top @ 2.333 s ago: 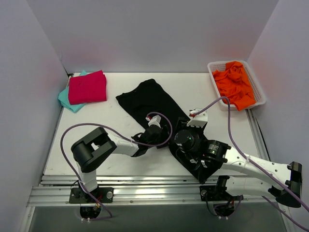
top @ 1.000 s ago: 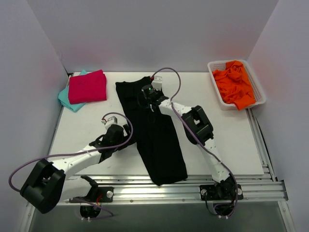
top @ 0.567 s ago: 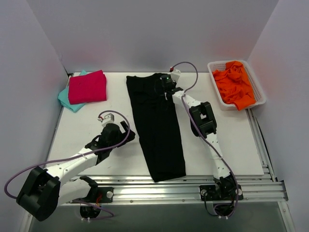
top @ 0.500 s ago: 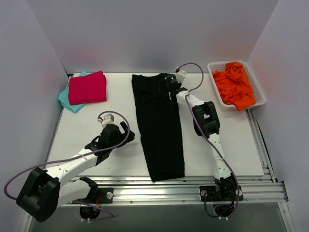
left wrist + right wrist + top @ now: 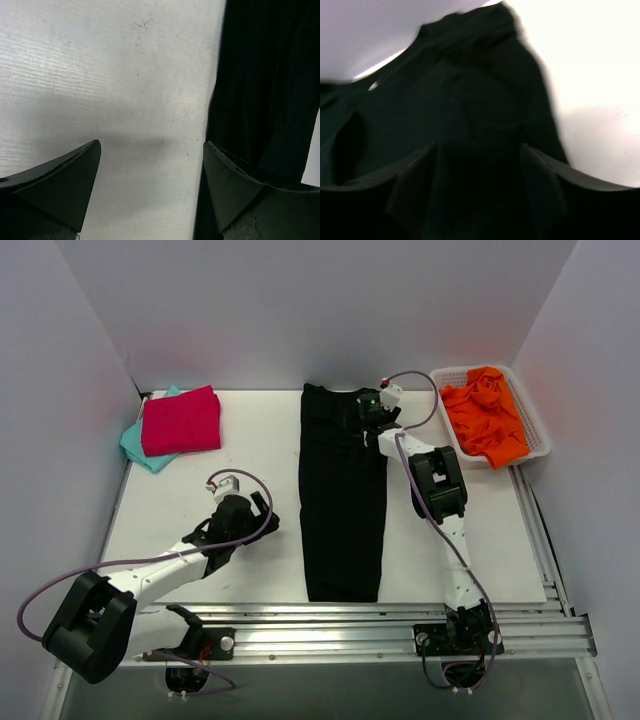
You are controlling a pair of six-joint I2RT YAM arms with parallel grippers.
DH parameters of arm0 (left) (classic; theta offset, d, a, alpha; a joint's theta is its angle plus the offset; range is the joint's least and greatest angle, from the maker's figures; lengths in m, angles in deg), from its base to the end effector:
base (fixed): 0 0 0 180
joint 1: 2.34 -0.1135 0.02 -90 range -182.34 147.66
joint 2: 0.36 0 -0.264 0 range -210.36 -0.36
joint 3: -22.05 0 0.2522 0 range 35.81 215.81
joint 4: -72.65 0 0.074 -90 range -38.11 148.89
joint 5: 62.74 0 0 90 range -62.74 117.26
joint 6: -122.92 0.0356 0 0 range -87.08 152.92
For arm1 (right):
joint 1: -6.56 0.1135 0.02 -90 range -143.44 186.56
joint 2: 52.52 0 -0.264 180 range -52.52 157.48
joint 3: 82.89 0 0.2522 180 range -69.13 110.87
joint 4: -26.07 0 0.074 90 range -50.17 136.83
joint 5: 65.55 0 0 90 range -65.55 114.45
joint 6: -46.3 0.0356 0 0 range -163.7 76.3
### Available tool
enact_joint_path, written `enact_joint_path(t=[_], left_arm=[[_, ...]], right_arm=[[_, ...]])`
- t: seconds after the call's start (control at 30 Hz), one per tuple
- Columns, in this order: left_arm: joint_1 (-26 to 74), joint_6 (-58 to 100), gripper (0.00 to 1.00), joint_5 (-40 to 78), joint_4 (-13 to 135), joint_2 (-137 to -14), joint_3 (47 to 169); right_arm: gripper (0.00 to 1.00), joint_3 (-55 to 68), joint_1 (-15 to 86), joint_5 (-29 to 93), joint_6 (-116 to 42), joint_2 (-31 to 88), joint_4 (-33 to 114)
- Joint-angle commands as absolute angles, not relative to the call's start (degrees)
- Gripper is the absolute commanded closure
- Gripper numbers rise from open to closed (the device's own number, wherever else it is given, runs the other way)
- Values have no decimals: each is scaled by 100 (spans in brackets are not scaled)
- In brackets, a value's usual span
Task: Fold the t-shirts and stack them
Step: Fold the tshirt
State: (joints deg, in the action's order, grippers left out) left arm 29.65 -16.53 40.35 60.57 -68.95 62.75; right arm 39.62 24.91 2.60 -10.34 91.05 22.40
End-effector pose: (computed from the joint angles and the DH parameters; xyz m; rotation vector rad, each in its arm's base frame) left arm 0.1992 -0.1149 0.1715 -0.4693 2.2475 -0.4986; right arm 0.5451 0.1668 0.1477 0.4996 1.7922 0.2702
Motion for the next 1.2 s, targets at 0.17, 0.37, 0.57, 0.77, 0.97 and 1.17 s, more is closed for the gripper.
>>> enact_joint_path(t=[0.17,0.37,0.57,0.77,0.97,1.17], left_arm=[[2956,-1691,3,4650,6935,-6874,6323],[3482,-1682,2,4247,6603,-6180,6244],[5045,-2103,6,4766,5442,-5380,5963],[5776,-2069,6,5000,4906,-4984,5892],[6551,-1981,6,6399,6658,-4764,5087],[6551,-1446,4,6137,7555,-5221,5011]], right_arm=[[21,3275,3071,152,-1926,7216,1891],[18,843,4091,-2755,-1586,4631,2092],[14,-1435,5909,-3463,1743,2711,4691],[0,-1245,8826,-3234,5918,3491,9207],[2,-866,10016,-3426,5305,4548,8996],[11,-2267,9693,-2588,3044,2750,6308]])
